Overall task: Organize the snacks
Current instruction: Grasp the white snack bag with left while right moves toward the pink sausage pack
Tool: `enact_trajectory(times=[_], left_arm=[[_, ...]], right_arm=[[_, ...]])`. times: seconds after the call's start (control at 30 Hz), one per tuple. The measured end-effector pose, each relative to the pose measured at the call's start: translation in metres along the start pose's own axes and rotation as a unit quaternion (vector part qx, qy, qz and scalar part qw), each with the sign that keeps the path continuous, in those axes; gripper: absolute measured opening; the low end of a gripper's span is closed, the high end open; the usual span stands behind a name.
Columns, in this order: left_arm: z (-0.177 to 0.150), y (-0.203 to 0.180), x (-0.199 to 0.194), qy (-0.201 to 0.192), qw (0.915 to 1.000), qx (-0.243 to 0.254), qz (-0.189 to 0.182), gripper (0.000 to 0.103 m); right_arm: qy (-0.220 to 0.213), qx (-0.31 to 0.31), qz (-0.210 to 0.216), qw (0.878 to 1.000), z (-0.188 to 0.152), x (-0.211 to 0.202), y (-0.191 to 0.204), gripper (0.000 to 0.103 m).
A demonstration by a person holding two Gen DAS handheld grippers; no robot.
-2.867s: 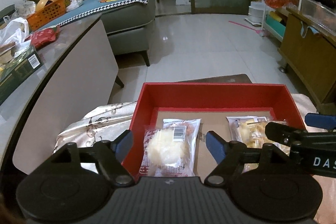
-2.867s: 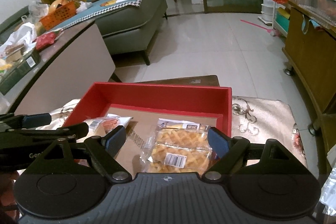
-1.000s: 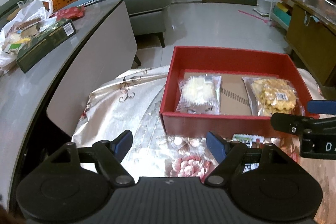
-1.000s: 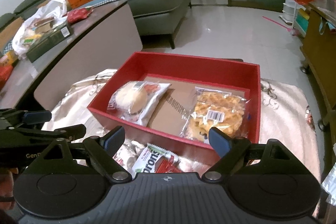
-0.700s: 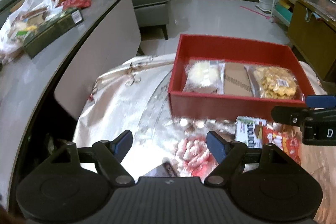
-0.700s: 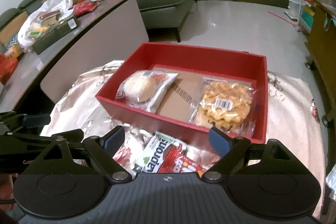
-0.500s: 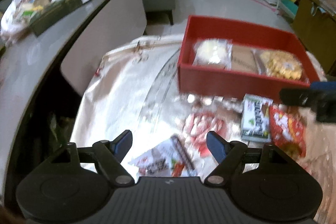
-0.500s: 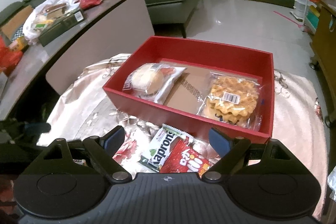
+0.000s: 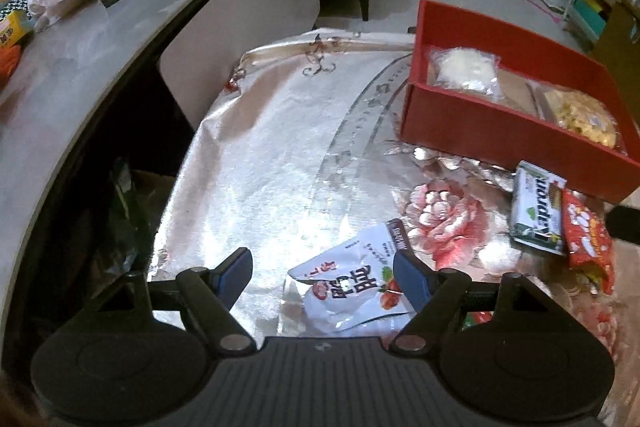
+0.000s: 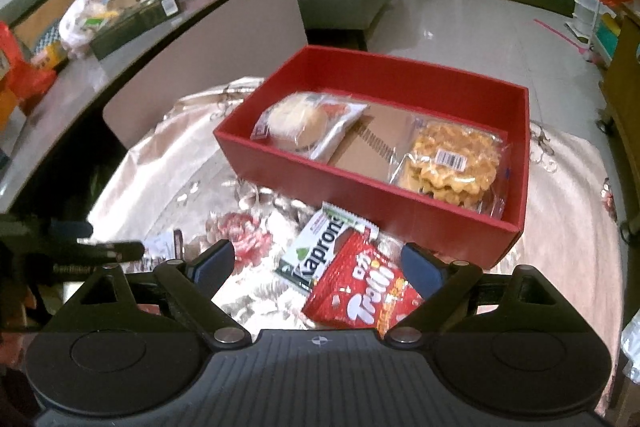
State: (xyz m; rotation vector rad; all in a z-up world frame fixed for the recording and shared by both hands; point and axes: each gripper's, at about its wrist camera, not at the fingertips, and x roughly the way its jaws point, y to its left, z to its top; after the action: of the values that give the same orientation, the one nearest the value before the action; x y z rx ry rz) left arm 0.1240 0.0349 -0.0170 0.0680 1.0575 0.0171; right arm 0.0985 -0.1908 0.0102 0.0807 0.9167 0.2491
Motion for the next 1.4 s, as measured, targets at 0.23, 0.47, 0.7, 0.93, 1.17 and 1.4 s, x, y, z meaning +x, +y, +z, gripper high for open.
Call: enact_trajectory(times=[0.23, 0.47, 0.7, 0.93, 1.17, 1.4], left_arm=[[0.017, 0.006, 0.02, 0.009, 0.9988, 0.034, -0.035, 0.071], [0.023, -0.006, 0.041, 0.005, 0.9932, 0.094, -0.069, 0.071], [-0.003, -0.013, 0.041, 0.053, 0.9844, 0.143, -0.089, 0.071], [-0.022, -0.009, 0.023, 0.068, 0.9804, 0.149, -0.11, 0.072], [-0.021, -0.015, 0.038, 0.067, 0.9828, 0.163, -0.054, 0.072], [-0.027, -0.026, 0.03, 0.044, 0.9833, 0.175, -0.026, 0.046]], right_arm=[[0.01, -0.013, 0.002, 1.0, -0.009, -0.001, 0.003, 0.094], [0.029, -0.015, -0.003, 0.999, -0.013, 0.009, 0.001, 0.094], [0.041, -0.025, 0.008, 0.999, -0.012, 0.018, 0.008, 0.094], [0.037, -0.032, 0.019, 0.999, -0.012, 0.012, 0.014, 0.094], [0.047, -0.026, 0.01, 0.999, -0.018, 0.012, 0.005, 0.095], [0.055, -0.03, 0.015, 0.998, -0.019, 0.016, 0.01, 0.094]])
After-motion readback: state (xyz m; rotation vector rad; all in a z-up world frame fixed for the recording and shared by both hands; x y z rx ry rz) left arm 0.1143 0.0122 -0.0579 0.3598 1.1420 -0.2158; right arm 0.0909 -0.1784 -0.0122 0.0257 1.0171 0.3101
